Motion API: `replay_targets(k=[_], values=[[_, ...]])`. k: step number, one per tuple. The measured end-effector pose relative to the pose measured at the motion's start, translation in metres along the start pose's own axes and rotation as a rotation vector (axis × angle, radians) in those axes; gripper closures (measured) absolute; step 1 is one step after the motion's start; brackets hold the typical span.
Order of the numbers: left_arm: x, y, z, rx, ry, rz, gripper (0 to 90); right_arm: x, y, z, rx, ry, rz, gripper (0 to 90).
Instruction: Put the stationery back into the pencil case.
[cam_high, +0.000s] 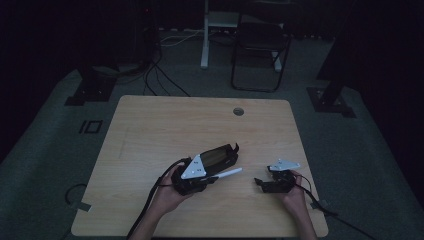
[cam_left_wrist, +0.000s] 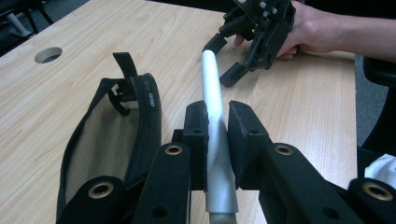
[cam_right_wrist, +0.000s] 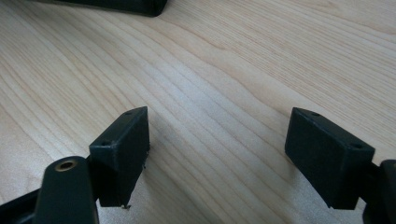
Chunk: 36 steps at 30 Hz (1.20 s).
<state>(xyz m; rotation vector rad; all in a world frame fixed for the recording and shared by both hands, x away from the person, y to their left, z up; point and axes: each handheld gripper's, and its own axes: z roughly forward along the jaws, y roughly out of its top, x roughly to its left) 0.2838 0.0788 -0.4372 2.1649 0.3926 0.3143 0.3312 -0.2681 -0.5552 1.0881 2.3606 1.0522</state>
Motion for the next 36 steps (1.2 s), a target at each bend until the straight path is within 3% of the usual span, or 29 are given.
replay_targets(k=[36], values=[[0.014,0.001,-0.022,-0.062,0.022,-0.044,78.5,0.000,0.000,0.000,0.000,0.000,0.000,22.0]])
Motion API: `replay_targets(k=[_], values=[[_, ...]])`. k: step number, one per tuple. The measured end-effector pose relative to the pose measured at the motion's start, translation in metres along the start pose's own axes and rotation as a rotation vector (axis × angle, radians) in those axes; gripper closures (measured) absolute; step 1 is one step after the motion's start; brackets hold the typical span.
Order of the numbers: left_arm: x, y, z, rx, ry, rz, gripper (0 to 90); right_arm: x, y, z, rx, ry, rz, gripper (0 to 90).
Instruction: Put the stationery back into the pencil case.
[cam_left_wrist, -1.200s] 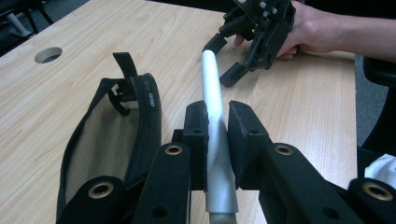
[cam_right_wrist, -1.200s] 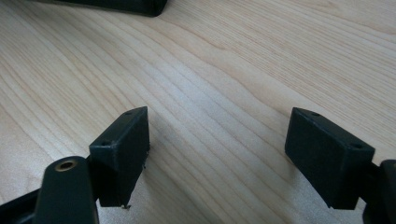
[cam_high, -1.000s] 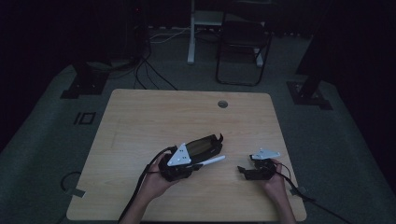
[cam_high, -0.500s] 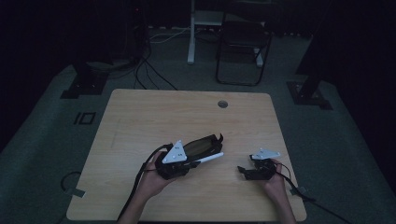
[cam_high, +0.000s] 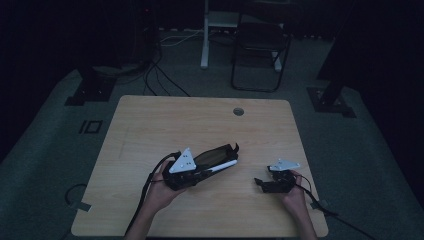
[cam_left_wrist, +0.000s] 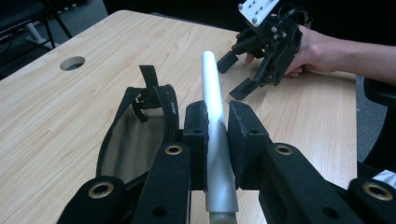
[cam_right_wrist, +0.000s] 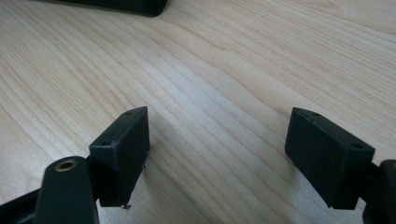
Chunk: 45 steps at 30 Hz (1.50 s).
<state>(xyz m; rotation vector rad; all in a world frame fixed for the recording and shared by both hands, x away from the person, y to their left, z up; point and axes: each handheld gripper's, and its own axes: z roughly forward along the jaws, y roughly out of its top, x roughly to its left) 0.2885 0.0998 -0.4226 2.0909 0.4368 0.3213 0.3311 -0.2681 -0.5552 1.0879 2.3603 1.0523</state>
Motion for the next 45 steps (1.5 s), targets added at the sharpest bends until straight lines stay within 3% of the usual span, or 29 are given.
replay_targets(k=[45], values=[[0.020,0.003,-0.007,-0.031,0.040,-0.021,78.6,0.000,0.001,0.001,0.001,0.005,-0.002,21.5]])
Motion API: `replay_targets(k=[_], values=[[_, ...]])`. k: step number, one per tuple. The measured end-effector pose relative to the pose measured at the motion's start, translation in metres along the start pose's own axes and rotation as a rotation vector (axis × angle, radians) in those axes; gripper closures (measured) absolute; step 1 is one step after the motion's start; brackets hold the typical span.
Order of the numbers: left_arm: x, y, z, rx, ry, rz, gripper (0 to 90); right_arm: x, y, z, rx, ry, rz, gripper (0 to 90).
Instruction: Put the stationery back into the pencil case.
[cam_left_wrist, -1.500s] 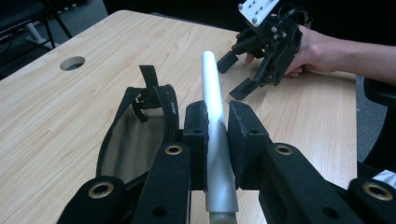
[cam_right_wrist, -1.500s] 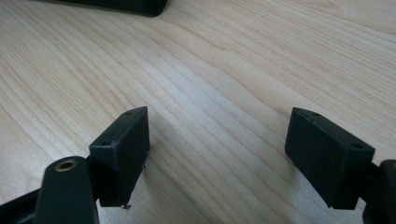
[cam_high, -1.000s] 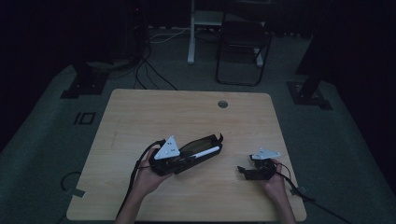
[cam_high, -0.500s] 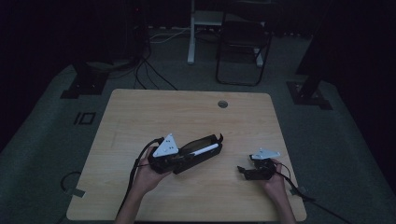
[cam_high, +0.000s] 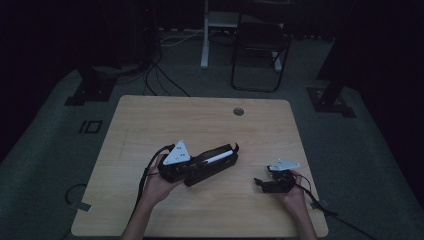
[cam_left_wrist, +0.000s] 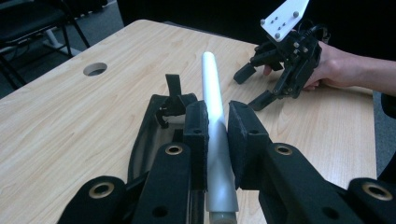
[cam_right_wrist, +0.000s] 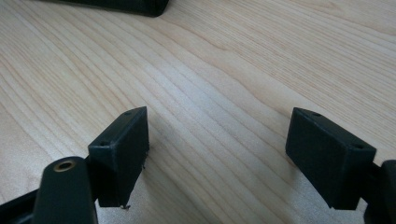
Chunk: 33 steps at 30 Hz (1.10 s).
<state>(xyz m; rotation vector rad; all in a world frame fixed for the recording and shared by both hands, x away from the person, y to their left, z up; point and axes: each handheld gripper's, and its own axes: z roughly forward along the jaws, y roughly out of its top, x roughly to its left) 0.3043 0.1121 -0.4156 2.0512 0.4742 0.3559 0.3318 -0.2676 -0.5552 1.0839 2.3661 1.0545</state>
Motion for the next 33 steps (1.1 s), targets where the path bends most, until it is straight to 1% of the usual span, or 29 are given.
replay_targets(k=[8,12,17,33], values=[[0.004,0.000,0.002,0.009,0.009,0.003,78.6,0.000,0.000,0.000,0.000,0.000,0.000,21.5],[0.007,-0.001,0.003,0.004,0.009,-0.004,78.6,0.000,0.000,0.000,0.000,0.000,0.001,21.4],[0.009,-0.001,0.002,0.004,0.011,-0.003,78.6,0.000,0.000,0.000,0.000,0.000,0.001,21.4],[0.019,-0.005,0.006,-0.007,0.008,-0.029,78.6,0.001,0.000,0.000,0.001,0.003,-0.004,21.3]])
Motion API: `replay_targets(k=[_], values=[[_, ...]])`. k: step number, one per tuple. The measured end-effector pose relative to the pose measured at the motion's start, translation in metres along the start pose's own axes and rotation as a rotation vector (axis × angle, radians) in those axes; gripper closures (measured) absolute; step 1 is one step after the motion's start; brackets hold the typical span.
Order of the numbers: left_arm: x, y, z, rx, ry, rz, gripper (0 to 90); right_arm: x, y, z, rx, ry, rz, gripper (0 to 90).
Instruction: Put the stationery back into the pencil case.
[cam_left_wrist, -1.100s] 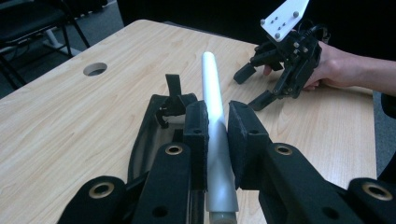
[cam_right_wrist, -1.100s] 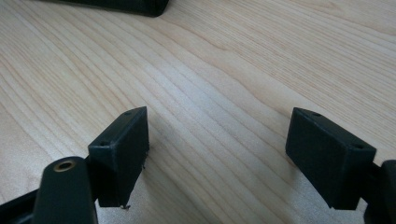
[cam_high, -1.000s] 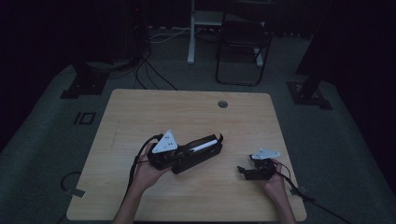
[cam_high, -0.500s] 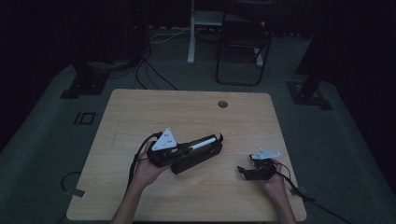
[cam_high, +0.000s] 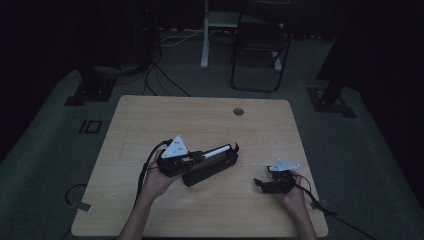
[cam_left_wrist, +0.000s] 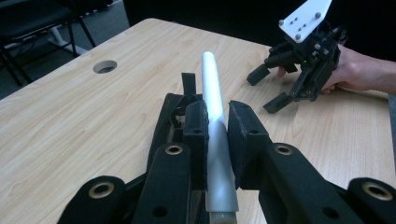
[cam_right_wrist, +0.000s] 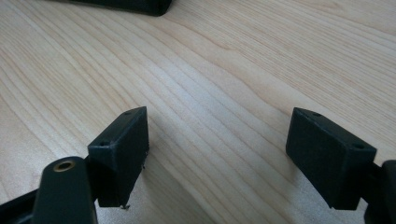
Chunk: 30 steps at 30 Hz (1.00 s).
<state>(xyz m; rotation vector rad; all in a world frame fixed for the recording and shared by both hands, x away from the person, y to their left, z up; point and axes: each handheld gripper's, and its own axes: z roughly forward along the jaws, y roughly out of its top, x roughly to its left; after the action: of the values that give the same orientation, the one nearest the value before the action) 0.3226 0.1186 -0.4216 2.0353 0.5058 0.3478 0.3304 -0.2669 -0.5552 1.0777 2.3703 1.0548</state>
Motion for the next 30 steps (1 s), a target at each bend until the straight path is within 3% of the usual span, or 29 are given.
replay_targets(k=[10,30], values=[[0.007,-0.005,0.006,0.004,-0.002,-0.023,78.6,0.000,0.000,0.000,0.000,0.002,0.000,21.3],[0.012,-0.011,0.020,0.037,0.000,-0.033,78.6,0.000,0.000,0.000,0.000,0.005,-0.005,21.2]])
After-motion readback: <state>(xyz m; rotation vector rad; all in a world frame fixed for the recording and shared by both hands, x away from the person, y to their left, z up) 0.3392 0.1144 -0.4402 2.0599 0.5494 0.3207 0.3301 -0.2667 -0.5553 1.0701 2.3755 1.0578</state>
